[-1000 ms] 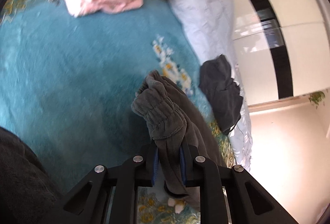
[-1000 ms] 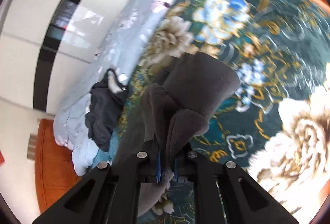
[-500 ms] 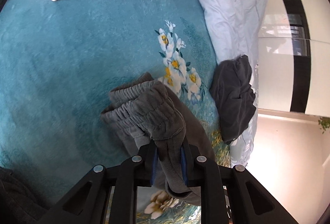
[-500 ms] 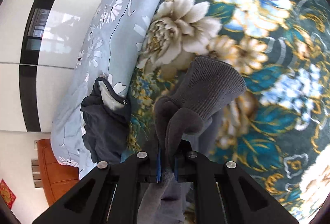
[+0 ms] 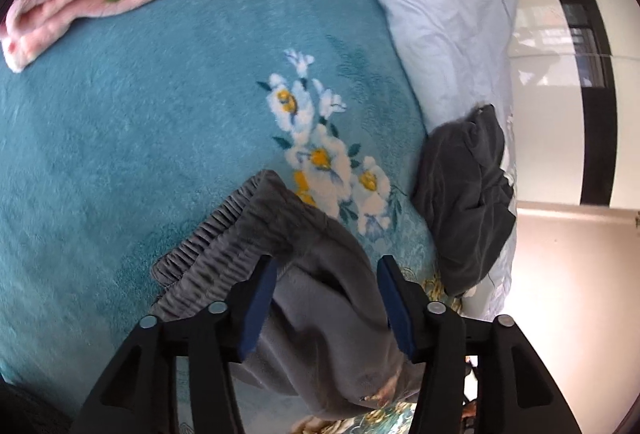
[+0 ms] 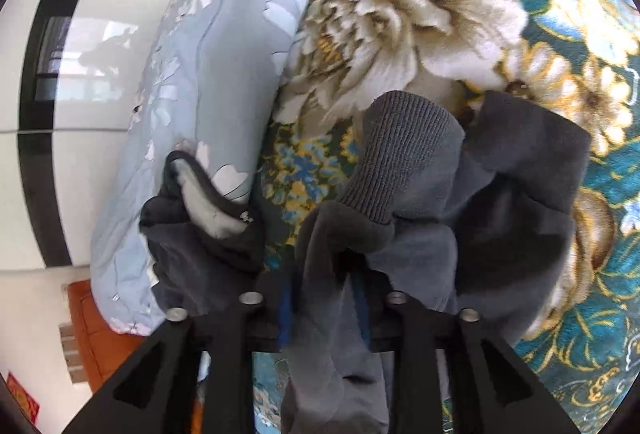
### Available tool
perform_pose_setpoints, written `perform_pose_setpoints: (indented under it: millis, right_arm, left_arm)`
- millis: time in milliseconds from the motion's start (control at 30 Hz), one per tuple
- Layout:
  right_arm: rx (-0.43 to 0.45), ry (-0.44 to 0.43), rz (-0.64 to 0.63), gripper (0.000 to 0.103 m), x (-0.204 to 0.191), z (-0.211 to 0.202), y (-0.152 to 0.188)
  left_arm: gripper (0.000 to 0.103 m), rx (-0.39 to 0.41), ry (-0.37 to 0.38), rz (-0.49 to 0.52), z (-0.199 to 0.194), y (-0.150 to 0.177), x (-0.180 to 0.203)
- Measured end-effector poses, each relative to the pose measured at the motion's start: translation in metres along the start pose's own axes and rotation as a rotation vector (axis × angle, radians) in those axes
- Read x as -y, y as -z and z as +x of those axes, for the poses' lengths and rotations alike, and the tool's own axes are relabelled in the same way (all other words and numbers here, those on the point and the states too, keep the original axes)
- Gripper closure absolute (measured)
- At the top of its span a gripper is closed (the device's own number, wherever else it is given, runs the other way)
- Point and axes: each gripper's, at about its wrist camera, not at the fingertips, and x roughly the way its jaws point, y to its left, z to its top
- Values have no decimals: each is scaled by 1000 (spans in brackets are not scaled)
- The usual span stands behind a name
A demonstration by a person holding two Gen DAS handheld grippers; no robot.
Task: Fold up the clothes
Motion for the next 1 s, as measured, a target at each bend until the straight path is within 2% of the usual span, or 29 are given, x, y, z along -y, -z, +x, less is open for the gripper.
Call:
perform_pose_setpoints:
  millis: [100,133,167,267,367,433,533,633,700,800,900,1000]
  right_arm:
    - [23,-56,-81,49,-6,-15,5]
    - [40,-58,-117,47,-7,-22,8]
    - [59,-44,-154,46,-5,-30,11]
    - [59,40,-220,45,10,-34,20]
    - [30,102,-208,45,34,-24,22]
    - [27,114,-164,45,46,-15,20]
    - [20,107,-124,47,51,5,15]
    - [15,110,-88,64,50,20,14]
    - [-3,115,-90,97,43,26,18]
    - [-18,147,-274,97,10,20,33]
    - [12,117,-479,97,-20,-7,55]
    - [73,55,-541,98,-25,-47,68]
  left_arm:
    - [37,57,54,31,-21,13,-4]
    - [32,95,46,36,-30,20,-10]
    - [28,132,13,22,-36,27,-22]
    - [28,198,-100,-57,-43,46,-63]
    - [30,133,-98,-154,-24,53,-98]
    - [30,110,-83,-178,-13,57,-108]
    - [30,85,-110,-123,-2,56,-102]
    - [29,73,-108,-43,5,56,-90]
    - [29,68,-117,-17,10,58,-86]
    - [29,56,-102,-28,13,58,-89]
    - [29,51,-88,-43,15,57,-92]
    - [29,49,-86,-42,18,56,-92]
